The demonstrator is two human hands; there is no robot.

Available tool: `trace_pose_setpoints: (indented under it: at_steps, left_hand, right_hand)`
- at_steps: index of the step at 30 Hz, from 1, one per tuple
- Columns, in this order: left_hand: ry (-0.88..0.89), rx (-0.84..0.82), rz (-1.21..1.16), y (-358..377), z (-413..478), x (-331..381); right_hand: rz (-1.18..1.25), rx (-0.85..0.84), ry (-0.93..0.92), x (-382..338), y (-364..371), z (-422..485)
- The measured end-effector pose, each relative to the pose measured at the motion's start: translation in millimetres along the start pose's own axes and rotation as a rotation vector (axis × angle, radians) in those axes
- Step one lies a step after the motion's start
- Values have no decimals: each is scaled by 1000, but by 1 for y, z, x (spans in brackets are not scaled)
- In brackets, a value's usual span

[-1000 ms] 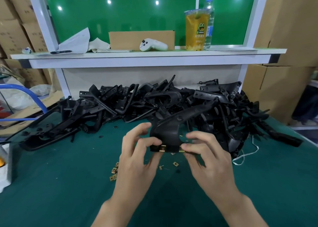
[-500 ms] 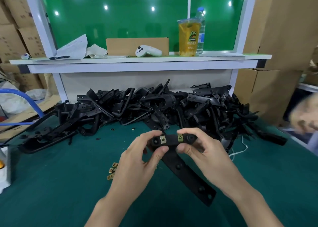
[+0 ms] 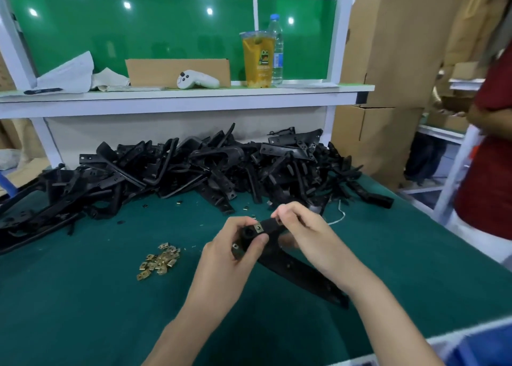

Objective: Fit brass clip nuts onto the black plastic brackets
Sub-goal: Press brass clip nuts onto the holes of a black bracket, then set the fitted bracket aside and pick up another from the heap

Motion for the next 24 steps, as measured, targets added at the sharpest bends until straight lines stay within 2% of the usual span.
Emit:
trace_pose_setpoints:
  at_steps: [3, 7, 15, 17, 21, 22, 24]
  left_hand:
    - [-62, -21, -61, 32, -14, 4]
    - [-120, -67, -154, 84, -33, 26]
    - [-197, -256, -350, 229, -96, 127]
    - [-211, -367, -381, 275, -126, 162]
    - [-264, -910, -290, 359, -207, 208]
    - [-256, -960, -261, 365, -216, 207]
    - [-207, -914, -278, 361, -208, 196]
  right_hand:
    - [-86, 186, 54, 13, -27, -5]
    - [-285, 346, 125, 26, -82, -19]
    - [-492, 713, 282, 53, -256, -82]
    - [-575, 847, 346, 59, -308, -113]
    - [-725, 1190, 425, 51, -387, -184]
    - [-724, 1237, 401, 47, -395, -193]
    - [-719, 1258, 309, 41, -395, -193]
Point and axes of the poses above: each hand's wrist, its own z-axis towards the middle knuckle, its own y-axis out of the palm, x = y × z, the point moved 9 cm from there along z, towards the middle knuckle, and after that the axes turned 14 degrees about x, right-handed, at the moved point
